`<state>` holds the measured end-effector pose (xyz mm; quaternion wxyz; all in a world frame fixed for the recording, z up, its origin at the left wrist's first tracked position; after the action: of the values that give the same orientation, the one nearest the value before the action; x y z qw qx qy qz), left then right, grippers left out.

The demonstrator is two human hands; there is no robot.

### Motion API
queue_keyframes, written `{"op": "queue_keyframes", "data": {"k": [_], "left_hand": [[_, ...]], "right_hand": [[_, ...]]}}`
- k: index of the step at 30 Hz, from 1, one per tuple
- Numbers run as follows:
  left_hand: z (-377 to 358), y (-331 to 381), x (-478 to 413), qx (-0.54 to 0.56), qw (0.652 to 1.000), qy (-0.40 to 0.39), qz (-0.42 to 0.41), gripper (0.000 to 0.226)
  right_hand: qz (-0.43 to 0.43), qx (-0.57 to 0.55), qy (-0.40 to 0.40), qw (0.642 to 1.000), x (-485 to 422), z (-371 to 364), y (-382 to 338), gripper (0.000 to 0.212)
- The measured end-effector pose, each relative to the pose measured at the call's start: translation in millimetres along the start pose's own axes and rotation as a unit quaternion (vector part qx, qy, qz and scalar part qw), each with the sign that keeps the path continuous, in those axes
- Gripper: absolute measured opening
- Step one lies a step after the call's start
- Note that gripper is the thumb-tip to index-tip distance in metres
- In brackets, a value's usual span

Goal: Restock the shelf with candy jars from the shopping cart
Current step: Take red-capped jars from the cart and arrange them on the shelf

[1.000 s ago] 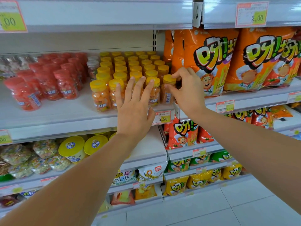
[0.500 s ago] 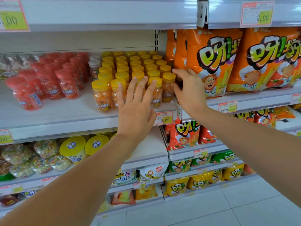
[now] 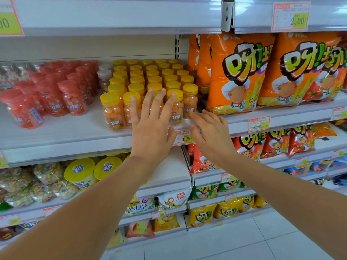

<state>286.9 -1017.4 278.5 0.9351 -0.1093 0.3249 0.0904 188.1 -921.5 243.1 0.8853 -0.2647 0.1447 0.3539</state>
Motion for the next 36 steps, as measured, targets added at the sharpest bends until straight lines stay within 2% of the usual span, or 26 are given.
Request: {"op": "queue_keyframes", "data": {"k": [6, 13, 18, 22, 25, 30, 33, 36], "left_hand": [[-1, 1, 0, -0.005, 1.000, -0.006, 0.001, 0.074], [-2, 2, 0, 0.004, 1.000, -0.012, 0.006, 0.077], [6, 5, 10, 0.011, 1.000, -0.003, 0.008, 0.078], [32, -6, 38, 0.069, 0.994, 0.068, 0.055, 0.056], [42, -28, 73, 0.070, 0.990, 0.075, 0.099, 0.043], [45, -83, 167, 0.145, 0.962, 0.052, 0.226, 0.020], [49, -130, 250, 0.150, 0.939, -0.011, 0.309, 0.014], [64, -185, 341, 0.113, 0.908, -0.074, 0.398, 0.011]], "right_hand": [[-0.021, 0.039, -0.022, 0.999, -9, -7, -1, 0.059], [-0.007, 0.068, -0.039, 0.997, -9, -12, 1, 0.056], [0.017, -0.019, 0.036, 0.999, -1, 13, -10, 0.043], [0.073, -0.136, 0.023, 0.988, 18, 18, -35, 0.039], [0.111, -0.165, 0.025, 0.980, 35, 12, -61, 0.036], [0.179, -0.254, -0.122, 0.943, 74, -44, -145, 0.025], [0.219, -0.273, -0.215, 0.912, 118, -90, -215, 0.024], [0.221, -0.288, -0.298, 0.883, 164, -144, -282, 0.026]]}}
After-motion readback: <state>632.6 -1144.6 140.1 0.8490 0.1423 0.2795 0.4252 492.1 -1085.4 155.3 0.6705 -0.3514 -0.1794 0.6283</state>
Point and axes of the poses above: each hand's wrist, its own x-axis away from the middle knuckle, its own z-axis out of the back of the hand, y = z × x, the point moved 9 cm from there along -x, towards the middle knuckle, and after that the axes turned 10 degrees about -z, right-handed, at the moved point
